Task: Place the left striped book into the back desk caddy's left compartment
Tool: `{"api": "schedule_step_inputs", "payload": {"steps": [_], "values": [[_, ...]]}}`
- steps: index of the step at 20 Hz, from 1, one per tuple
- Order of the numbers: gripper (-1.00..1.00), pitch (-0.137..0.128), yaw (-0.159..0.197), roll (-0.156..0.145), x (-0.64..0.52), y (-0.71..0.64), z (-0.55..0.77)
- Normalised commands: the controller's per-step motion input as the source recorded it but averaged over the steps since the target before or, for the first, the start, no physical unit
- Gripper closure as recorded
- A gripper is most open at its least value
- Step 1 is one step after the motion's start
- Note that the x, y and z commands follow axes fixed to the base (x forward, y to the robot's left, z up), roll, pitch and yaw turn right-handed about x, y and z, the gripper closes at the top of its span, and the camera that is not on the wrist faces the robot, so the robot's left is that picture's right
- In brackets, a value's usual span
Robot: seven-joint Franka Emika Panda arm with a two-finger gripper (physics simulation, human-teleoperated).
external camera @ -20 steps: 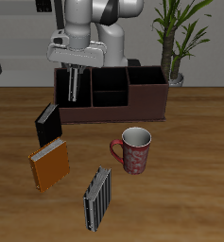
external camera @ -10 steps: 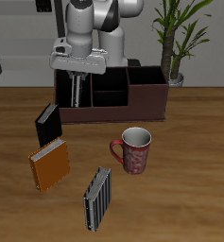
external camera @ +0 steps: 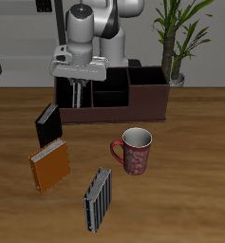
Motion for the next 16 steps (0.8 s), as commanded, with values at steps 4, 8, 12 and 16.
{"api": "schedule_step_inputs", "payload": {"steps": [4, 8, 12, 16], "values": [[1.0, 0.093, -0.011, -0.085, 0.11, -0.11, -0.18], [-1.0, 0.179, -0.019, -0.032, 0.13, -0.1, -0.41], [-1.0, 0.03, -0.021, -0.007, 0.03, -0.01, -0.12], [-1.0, -0.051, 0.063, 0.008, -0.06, 0.1, 0.07]]}}
